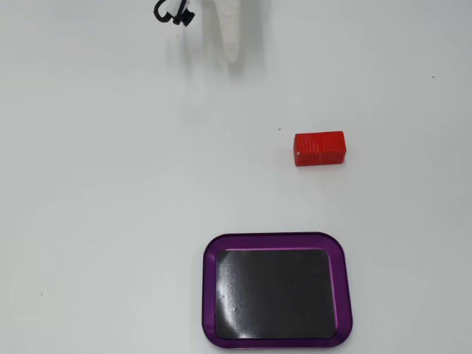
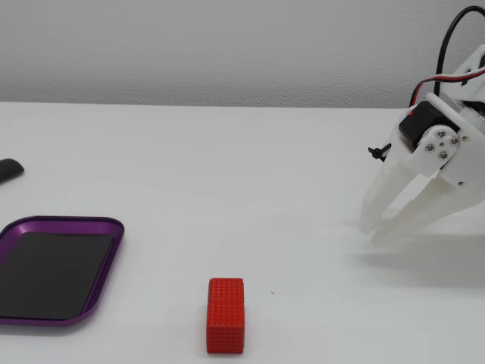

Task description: Pick up the cube and place it in the box.

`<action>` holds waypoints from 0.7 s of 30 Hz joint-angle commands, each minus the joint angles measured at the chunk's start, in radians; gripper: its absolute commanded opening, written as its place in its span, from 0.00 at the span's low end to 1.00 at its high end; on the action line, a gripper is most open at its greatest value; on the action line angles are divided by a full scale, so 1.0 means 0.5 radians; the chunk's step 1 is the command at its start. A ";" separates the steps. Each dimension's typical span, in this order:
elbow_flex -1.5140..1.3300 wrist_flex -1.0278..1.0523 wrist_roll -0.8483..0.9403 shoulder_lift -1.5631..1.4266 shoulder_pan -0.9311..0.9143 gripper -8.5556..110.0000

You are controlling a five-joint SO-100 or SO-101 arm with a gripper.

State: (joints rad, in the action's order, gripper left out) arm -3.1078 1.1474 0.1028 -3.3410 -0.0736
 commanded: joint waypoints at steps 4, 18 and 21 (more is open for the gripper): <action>-0.003 -0.064 -0.445 -0.230 0.028 0.07; 0.178 -0.061 -0.445 -0.215 0.000 0.07; 0.411 -0.015 -0.445 -0.193 -0.003 0.07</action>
State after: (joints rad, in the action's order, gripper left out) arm -2.9943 1.1351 -0.1135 -3.3410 -0.0675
